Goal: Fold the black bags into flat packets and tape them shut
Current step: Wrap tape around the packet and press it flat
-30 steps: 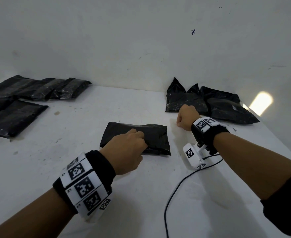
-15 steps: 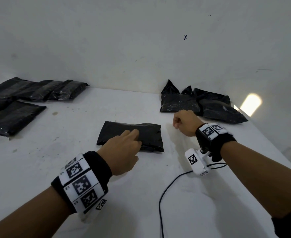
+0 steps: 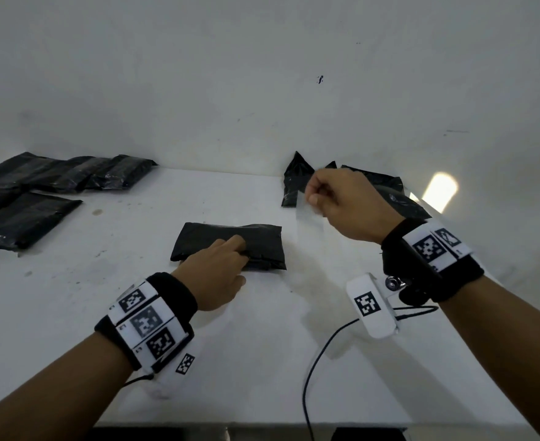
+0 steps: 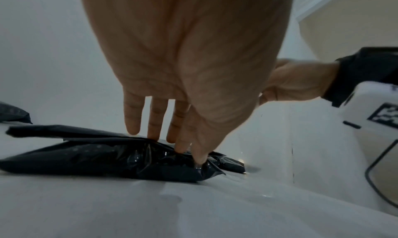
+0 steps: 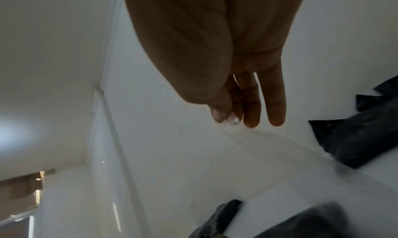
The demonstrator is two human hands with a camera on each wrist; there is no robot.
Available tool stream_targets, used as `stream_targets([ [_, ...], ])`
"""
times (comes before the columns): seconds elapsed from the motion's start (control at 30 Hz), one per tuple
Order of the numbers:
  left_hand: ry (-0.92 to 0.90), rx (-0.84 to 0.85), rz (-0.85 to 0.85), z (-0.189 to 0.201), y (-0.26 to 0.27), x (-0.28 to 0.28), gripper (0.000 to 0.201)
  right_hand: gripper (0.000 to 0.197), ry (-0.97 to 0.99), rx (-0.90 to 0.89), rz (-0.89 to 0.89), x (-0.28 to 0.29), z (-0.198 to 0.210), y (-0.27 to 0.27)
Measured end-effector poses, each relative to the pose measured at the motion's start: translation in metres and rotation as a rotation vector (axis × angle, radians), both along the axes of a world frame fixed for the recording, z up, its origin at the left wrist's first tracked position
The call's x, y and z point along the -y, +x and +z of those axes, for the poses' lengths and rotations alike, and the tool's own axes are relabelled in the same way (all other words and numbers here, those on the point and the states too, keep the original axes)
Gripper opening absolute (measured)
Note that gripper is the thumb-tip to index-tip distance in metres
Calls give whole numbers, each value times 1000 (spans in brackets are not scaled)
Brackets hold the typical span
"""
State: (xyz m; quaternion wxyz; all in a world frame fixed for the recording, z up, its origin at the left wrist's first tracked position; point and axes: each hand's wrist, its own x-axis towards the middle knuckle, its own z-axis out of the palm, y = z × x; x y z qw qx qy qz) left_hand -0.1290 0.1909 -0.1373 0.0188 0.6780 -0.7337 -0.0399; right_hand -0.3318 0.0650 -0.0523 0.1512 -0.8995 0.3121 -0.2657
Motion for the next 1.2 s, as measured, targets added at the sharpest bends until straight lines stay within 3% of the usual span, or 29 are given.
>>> stream_targets([
  [0.27, -37, -287, 62, -3, -8, -3, 48, 15, 96, 91, 70, -53, 34, 3],
  [0.43, 4, -321, 56, -2, -9, -8, 58, 15, 208, 134, 88, -63, 39, -1],
  [0.67, -10, -443, 78, -1, -7, -14, 51, 12, 251, 424, 166, -76, 63, 13],
  [0.8, -40, -636, 67, -1, 1, -19, 25, 11, 422, 589, 169, -73, 73, 27],
  [0.93, -9, -965, 100, 8, 3, -25, 39, 8, 616, 702, 84, -65, 62, 36],
  [1.07, 77, -1109, 158, 9, 9, -30, 48, 9, 738, 788, 36, -55, 49, 38],
  [1.2, 71, -1181, 161, 7, 14, -28, 28, 8, 825, 863, 11, -45, 43, 38],
])
